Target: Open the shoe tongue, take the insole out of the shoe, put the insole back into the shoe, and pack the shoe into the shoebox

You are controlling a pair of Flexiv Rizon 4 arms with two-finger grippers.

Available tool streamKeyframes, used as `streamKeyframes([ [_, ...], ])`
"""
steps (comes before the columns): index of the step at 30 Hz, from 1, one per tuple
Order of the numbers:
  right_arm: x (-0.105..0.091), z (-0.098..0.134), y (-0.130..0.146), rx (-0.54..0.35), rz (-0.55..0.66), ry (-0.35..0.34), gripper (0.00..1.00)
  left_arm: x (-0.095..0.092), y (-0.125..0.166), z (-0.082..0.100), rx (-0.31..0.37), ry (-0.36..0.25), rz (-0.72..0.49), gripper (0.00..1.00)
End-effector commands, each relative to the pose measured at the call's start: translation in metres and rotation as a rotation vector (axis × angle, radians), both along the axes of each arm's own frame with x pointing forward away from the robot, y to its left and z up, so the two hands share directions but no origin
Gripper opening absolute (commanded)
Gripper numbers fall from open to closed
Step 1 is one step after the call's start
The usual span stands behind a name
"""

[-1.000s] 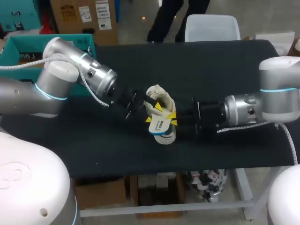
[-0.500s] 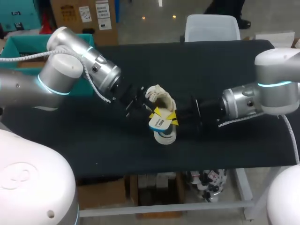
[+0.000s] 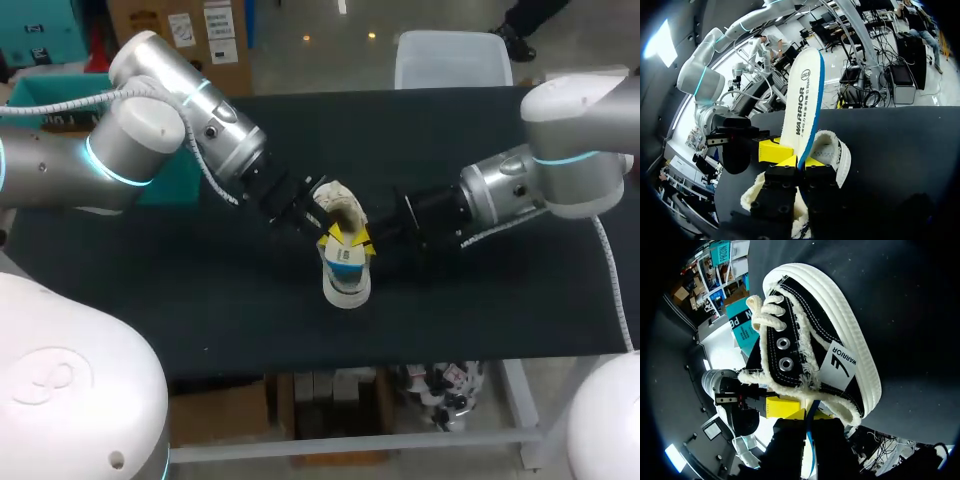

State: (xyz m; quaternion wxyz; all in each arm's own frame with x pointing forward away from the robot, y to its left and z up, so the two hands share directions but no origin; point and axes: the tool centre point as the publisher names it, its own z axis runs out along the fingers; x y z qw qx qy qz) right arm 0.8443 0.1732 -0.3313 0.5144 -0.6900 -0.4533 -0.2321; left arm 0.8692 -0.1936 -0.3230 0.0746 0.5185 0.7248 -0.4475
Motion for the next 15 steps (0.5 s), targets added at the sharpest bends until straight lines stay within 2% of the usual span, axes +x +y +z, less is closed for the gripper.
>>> streamKeyframes([
  [1, 0.011, -0.005, 0.009, -0.016, 0.008, 0.009, 0.0, 0.005, -0.009, -0.008, 0.001, 0.011, -0.009, 0.0],
  [9, 0.017, -0.015, 0.007, -0.026, -0.008, 0.023, 0.0, 0.015, -0.008, -0.024, 0.012, 0.022, 0.002, 0.0],
  [15, 0.02, -0.02, 0.006, -0.034, -0.029, 0.035, 0.0, 0.022, -0.007, -0.026, 0.009, 0.023, 0.022, 0.0],
])
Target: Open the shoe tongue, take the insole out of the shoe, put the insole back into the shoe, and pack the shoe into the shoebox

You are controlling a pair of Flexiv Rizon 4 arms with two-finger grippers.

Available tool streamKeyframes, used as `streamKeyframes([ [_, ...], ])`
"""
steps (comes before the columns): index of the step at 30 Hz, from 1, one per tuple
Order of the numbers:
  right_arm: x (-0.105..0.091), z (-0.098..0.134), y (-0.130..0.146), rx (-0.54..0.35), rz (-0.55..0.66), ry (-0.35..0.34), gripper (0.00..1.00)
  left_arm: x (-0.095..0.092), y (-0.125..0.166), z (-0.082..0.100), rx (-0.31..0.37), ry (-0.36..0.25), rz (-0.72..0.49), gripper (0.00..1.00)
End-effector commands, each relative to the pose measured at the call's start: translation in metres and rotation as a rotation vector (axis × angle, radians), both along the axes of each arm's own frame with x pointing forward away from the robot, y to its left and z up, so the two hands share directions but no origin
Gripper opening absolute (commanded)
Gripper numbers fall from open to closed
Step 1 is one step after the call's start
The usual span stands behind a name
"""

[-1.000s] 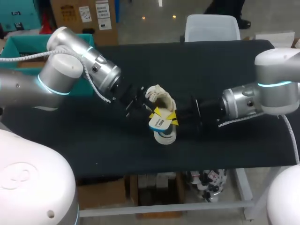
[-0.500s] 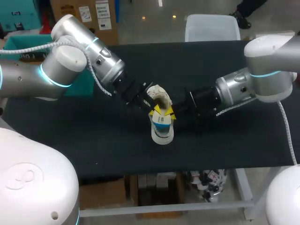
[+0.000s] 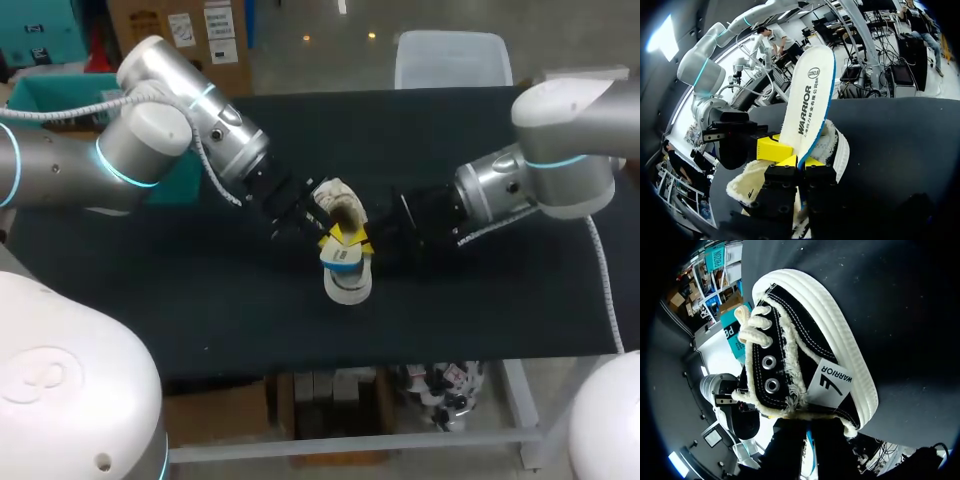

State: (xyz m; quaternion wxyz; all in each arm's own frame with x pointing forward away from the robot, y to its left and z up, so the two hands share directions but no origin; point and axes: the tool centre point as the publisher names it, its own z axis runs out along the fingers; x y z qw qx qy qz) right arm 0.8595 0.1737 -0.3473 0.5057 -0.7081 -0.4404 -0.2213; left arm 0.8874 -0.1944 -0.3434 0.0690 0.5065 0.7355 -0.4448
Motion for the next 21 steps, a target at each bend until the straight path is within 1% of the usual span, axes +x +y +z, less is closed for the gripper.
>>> streamKeyframes([
  [1, 0.004, -0.004, 0.005, 0.001, -0.005, 0.006, 0.0, 0.004, -0.006, -0.006, -0.01, 0.005, -0.002, 0.0],
  [4, 0.0, -0.002, 0.003, 0.005, -0.017, 0.001, 0.01, 0.002, -0.005, -0.005, -0.012, 0.003, -0.004, 0.0],
  [5, -0.002, 0.0, 0.002, 0.008, -0.02, -0.004, 0.16, 0.001, -0.005, -0.004, -0.013, 0.002, -0.005, 0.0],
  [6, -0.004, 0.002, 0.001, 0.012, -0.023, -0.007, 0.27, 0.001, -0.005, -0.004, -0.015, 0.001, -0.006, 0.0],
  [7, -0.006, 0.003, 0.0, 0.014, -0.028, -0.012, 0.37, 0.0, -0.004, -0.003, -0.017, -0.001, -0.006, 0.0],
  [8, -0.009, 0.004, -0.001, 0.014, -0.033, -0.017, 0.44, -0.001, -0.004, -0.003, -0.018, -0.002, -0.007, 0.0],
  [11, -0.016, 0.009, -0.004, 0.021, -0.039, -0.031, 0.44, -0.002, -0.003, -0.001, -0.022, -0.006, -0.005, 0.0],
  [13, -0.022, 0.012, -0.006, 0.026, -0.042, -0.041, 0.4, -0.004, -0.003, 0.0, -0.022, -0.008, -0.004, 0.0],
  [16, -0.027, 0.015, -0.007, 0.033, -0.042, -0.052, 0.27, -0.006, -0.003, 0.0, -0.025, -0.011, -0.004, 0.0],
  [20, -0.029, 0.015, -0.007, 0.047, -0.031, -0.051, 0.04, -0.007, -0.004, 0.0, -0.026, -0.014, -0.002, 0.0],
  [21, -0.029, 0.014, -0.006, 0.047, -0.029, -0.05, 0.0, -0.008, -0.004, 0.0, -0.027, -0.014, -0.002, 0.0],
])
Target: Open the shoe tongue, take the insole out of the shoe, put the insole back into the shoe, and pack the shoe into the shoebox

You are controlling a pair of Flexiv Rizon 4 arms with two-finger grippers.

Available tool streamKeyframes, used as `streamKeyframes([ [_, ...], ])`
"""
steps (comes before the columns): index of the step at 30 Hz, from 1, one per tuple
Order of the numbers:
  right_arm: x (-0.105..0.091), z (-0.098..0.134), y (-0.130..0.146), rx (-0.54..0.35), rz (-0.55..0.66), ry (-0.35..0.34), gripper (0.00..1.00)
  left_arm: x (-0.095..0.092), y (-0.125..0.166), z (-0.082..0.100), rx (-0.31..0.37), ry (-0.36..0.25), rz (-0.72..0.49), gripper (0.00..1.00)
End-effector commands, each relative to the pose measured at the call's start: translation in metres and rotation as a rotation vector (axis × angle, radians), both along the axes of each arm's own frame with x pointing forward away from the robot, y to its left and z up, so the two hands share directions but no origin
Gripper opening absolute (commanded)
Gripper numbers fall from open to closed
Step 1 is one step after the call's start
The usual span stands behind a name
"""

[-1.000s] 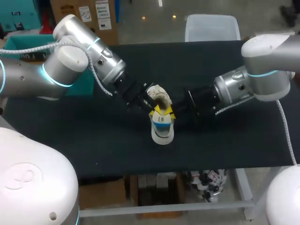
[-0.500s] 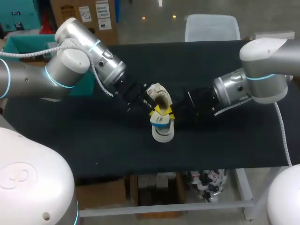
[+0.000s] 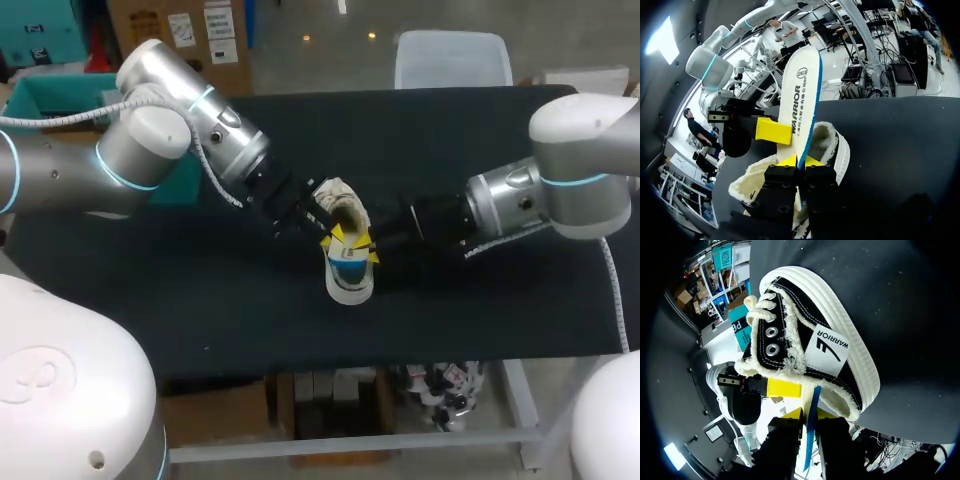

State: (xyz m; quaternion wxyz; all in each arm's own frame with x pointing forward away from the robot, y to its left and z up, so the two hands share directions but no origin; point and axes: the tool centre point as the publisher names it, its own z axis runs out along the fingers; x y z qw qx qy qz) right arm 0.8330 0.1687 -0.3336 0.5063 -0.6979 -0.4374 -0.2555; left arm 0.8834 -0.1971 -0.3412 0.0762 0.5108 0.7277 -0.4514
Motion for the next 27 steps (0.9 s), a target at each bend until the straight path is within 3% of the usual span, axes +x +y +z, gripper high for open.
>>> streamKeyframes([
  [1, -0.003, -0.001, 0.0, 0.005, 0.006, 0.0, 0.0, -0.004, -0.002, -0.002, -0.004, -0.005, 0.007, 0.0],
  [5, -0.002, -0.004, 0.003, 0.008, 0.018, 0.003, 0.0, -0.007, -0.002, -0.001, -0.003, -0.003, 0.006, 0.0],
  [6, -0.002, -0.004, 0.003, 0.007, 0.021, 0.002, 0.0, -0.008, -0.001, 0.001, -0.002, -0.002, 0.006, 0.16],
  [7, -0.002, -0.004, 0.003, 0.006, 0.023, 0.001, 0.0, -0.011, 0.0, 0.003, 0.0, -0.003, 0.004, 0.48],
  [8, -0.001, -0.004, 0.004, 0.006, 0.023, 0.0, 0.0, -0.014, 0.001, 0.005, 0.0, -0.005, -0.004, 0.65],
  [10, -0.001, -0.004, 0.004, 0.005, 0.021, -0.002, 0.0, -0.021, 0.002, 0.01, 0.002, -0.016, -0.02, 0.67],
  [13, -0.001, -0.004, 0.004, 0.006, 0.019, -0.005, 0.0, -0.029, 0.004, 0.014, 0.004, -0.028, -0.035, 0.42],
  [14, -0.001, -0.004, 0.004, 0.006, 0.018, -0.006, 0.0, -0.031, 0.004, 0.014, 0.007, -0.032, -0.041, 0.26],
  [15, -0.001, -0.004, 0.004, 0.007, 0.017, -0.006, 0.0, -0.033, 0.004, 0.014, 0.007, -0.035, -0.042, 0.02],
  [27, 0.004, -0.004, 0.009, -0.058, 0.054, -0.018, 0.0, -0.028, 0.001, 0.007, 0.07, -0.077, -0.067, 0.0],
])
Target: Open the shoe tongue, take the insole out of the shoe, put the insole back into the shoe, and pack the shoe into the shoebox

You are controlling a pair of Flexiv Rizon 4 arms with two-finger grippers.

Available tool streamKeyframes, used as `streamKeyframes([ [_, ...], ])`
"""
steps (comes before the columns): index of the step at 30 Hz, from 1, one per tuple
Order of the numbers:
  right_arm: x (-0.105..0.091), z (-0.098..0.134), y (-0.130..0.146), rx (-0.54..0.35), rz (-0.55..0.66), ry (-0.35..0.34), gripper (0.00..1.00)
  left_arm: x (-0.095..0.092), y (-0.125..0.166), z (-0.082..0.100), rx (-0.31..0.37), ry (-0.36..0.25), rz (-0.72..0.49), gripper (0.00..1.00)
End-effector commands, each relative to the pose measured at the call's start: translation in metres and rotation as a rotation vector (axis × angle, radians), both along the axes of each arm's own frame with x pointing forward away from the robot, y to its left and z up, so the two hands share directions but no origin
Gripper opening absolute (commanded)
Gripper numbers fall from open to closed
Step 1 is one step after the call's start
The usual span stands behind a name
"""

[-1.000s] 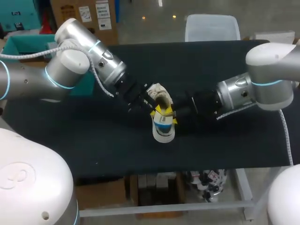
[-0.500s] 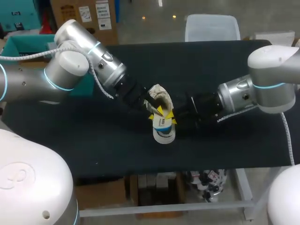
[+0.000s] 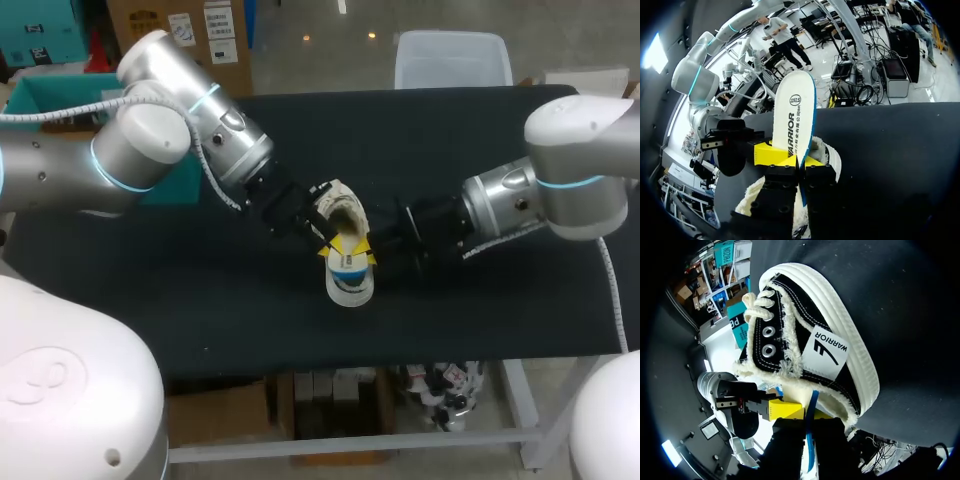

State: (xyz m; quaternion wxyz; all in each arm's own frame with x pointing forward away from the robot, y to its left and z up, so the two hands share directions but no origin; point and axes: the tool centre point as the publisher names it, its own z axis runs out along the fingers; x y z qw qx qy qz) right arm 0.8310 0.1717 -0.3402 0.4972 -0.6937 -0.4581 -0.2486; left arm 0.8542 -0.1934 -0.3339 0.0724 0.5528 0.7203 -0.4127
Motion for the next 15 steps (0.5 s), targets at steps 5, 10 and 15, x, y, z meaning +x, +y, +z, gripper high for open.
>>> streamKeyframes([
  [5, 0.013, -0.001, 0.015, -0.091, 0.042, -0.002, 0.0, 0.01, -0.002, -0.003, 0.033, -0.035, 0.016, 0.0],
  [10, 0.02, -0.006, 0.021, -0.131, 0.046, -0.002, 0.0, 0.019, -0.002, -0.005, 0.028, -0.027, 0.028, 0.0],
  [15, 0.026, -0.014, 0.02, -0.137, 0.032, 0.013, 0.0, 0.025, -0.006, -0.011, 0.03, -0.024, 0.037, 0.0],
])
